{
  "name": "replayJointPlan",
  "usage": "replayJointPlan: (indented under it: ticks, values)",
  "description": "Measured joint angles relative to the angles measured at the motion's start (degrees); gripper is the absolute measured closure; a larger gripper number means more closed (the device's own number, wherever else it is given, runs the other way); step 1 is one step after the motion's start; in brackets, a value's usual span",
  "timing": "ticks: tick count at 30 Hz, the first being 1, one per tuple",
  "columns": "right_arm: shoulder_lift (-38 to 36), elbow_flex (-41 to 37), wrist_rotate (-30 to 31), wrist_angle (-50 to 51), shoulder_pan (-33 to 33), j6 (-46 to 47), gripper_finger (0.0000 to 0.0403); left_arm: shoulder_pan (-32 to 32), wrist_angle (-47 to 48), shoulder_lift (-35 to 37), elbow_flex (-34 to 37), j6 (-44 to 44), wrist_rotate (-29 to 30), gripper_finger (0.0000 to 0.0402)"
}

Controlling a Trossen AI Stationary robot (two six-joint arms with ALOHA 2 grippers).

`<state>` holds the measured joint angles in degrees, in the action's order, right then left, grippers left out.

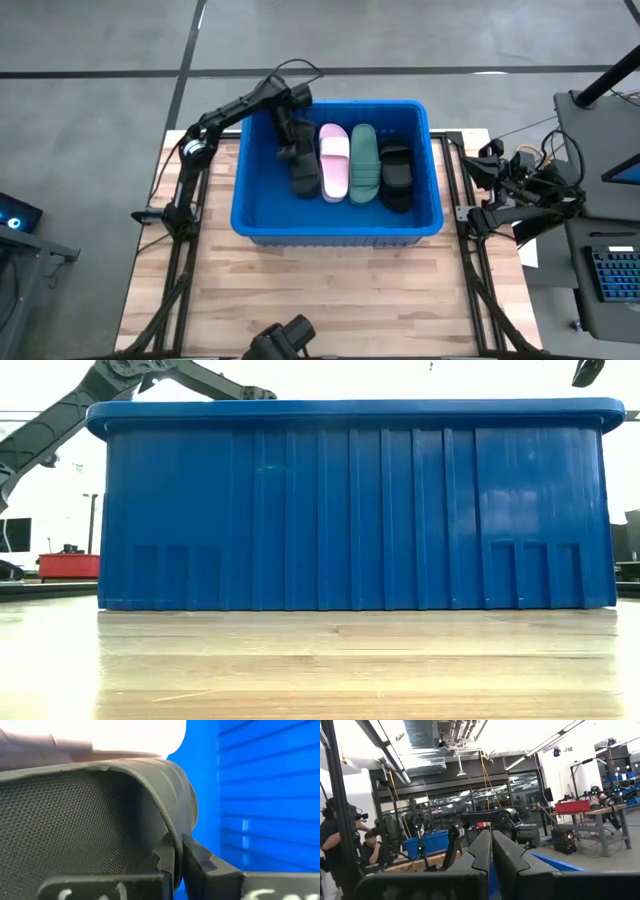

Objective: Pick and place slides into bin
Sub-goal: Put the black slide into the bin

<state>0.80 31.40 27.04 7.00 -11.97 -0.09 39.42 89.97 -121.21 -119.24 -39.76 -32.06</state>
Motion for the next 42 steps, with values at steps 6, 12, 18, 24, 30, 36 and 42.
replayJointPlan:
  ticks: [6, 12, 18, 24, 30, 36, 42]
  values:
    - [0.00, 0.00, 0.01, 0.01, 0.02, -0.43, 0.0394, 0.00, -0.38, -0.50, 3.22, -2.64, 2.39, 0.0401]
    - [0.00, 0.00, 0.01, 0.01, 0.02, -0.19, 0.0394, 0.09, -4.46, -0.46, 4.88, -3.10, 1.21, 0.0401]
    - [0.00, 0.00, 0.01, -0.01, 0.00, 0.00, 0.0394, 0.11, -6.17, -0.48, 6.41, -5.18, 0.67, 0.0401]
    - [-0.02, 0.00, 0.01, -0.01, 0.02, 0.10, 0.0394, 0.10, -10.33, -1.33, 6.38, -4.32, 0.06, 0.0401]
    - [0.00, 0.00, 0.01, -0.03, 0.00, 0.23, 0.0394, 0.25, -9.76, -1.77, 6.35, -4.49, 1.74, 0.0401]
    - [0.00, 0.00, 0.01, -0.01, 0.00, -0.13, 0.0394, 0.22, -12.38, -1.75, 6.58, -4.33, 1.93, 0.0401]
    - [0.00, 0.00, 0.01, -0.01, 0.00, 0.67, 0.0394, 0.26, -16.57, -1.75, 6.73, 1.39, 2.20, 0.0400]
